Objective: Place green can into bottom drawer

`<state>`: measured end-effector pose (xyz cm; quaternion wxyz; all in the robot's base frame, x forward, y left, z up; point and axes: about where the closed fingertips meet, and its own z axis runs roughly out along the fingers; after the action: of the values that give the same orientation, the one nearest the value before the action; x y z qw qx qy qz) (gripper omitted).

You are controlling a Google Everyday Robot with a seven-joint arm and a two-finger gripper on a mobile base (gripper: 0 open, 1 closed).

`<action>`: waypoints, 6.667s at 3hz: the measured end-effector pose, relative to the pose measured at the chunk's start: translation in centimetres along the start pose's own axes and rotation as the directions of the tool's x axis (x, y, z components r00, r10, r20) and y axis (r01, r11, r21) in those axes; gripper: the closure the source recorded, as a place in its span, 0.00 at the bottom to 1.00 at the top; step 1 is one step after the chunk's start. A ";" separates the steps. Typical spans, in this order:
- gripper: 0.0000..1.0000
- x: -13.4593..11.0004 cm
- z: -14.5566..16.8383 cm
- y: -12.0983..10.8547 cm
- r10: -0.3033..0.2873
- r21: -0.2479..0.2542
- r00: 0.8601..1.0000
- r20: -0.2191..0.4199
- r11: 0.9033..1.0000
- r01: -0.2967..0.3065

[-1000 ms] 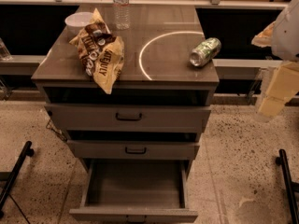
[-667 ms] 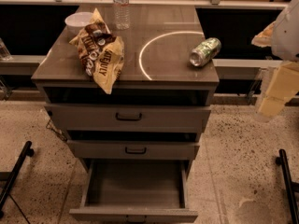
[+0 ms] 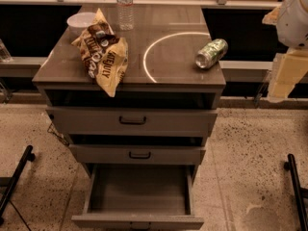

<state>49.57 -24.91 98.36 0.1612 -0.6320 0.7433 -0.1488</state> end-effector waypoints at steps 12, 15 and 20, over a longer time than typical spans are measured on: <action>0.00 -0.9 21.3 -16.7 -0.782 -0.112 0.615 -0.102 0.623 0.774; 0.00 -5.7 20.6 -15.6 -0.856 -0.101 0.516 -0.028 0.516 0.851; 1.00 -4.9 17.0 -16.2 -0.852 -0.008 0.522 -0.042 0.523 0.852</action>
Offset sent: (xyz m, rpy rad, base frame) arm 0.0425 -0.0173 0.0030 -0.1074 -0.0716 0.0405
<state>72.02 -22.90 90.13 0.0571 -0.9102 0.3419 -0.2266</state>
